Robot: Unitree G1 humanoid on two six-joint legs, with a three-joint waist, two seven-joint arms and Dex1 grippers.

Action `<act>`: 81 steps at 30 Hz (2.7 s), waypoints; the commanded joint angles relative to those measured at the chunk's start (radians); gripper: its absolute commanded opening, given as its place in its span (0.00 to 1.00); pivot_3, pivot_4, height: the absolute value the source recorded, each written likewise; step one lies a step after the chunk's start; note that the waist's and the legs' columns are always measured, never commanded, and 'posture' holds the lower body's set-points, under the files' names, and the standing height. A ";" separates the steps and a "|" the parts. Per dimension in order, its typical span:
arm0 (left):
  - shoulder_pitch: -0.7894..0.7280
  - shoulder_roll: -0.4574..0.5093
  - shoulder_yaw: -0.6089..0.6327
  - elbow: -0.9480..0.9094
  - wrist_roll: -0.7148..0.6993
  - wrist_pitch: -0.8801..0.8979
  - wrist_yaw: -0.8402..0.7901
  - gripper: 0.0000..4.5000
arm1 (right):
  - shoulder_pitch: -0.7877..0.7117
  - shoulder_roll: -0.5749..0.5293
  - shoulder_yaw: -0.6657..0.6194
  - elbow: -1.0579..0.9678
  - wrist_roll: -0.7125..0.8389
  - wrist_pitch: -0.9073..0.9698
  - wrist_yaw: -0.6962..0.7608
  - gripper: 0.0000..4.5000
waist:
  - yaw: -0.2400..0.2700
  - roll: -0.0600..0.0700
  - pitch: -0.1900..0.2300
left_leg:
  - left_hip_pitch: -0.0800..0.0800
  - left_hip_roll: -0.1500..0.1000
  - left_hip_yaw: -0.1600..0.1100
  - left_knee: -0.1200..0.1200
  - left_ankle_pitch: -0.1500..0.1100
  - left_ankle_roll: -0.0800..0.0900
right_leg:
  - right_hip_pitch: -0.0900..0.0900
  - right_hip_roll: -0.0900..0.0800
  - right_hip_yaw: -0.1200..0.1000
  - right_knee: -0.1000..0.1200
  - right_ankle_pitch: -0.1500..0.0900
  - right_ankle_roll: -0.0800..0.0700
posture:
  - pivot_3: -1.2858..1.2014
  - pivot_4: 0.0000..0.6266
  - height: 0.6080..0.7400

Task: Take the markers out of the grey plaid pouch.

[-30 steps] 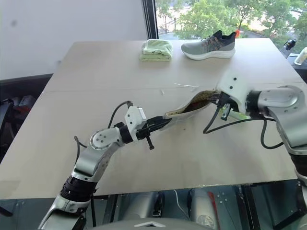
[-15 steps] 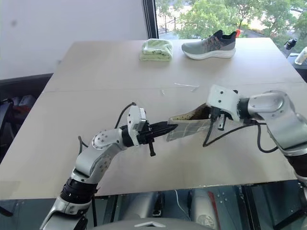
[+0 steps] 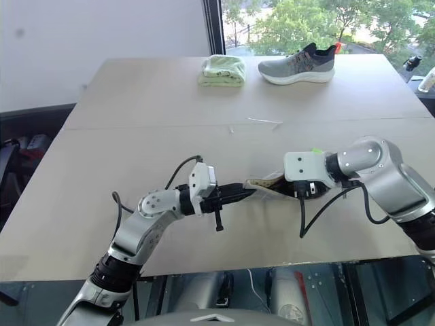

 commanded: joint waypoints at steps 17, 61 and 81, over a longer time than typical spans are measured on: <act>0.002 0.006 0.003 -0.009 0.006 -0.012 0.000 0.00 | 0.019 0.145 0.092 0.246 -0.170 -0.138 -0.019 0.61 | -0.001 -0.001 0.000 | 0.001 0.000 0.000 0.000 0.000 0.000 | 0.001 0.001 0.000 0.001 0.000 0.000 | 0.52 0.24 1.00; -0.110 0.077 -0.042 0.094 0.305 -0.226 0.084 0.00 | -0.016 0.116 -0.208 -0.040 0.183 0.287 -0.114 0.08 | 0.001 -0.001 0.001 | -0.001 0.000 -0.002 0.000 -0.002 0.003 | 0.000 -0.003 -0.003 0.000 0.000 0.000 | 0.52 0.24 1.00; -0.141 0.073 -0.017 0.196 0.388 -0.293 0.157 0.00 | -0.006 0.147 -0.313 -0.116 0.504 0.442 -0.085 0.08 | 0.002 -0.001 0.001 | -0.002 -0.001 -0.003 0.000 -0.002 0.004 | 0.000 -0.005 -0.004 -0.001 0.002 0.003 | 0.52 0.24 1.00</act>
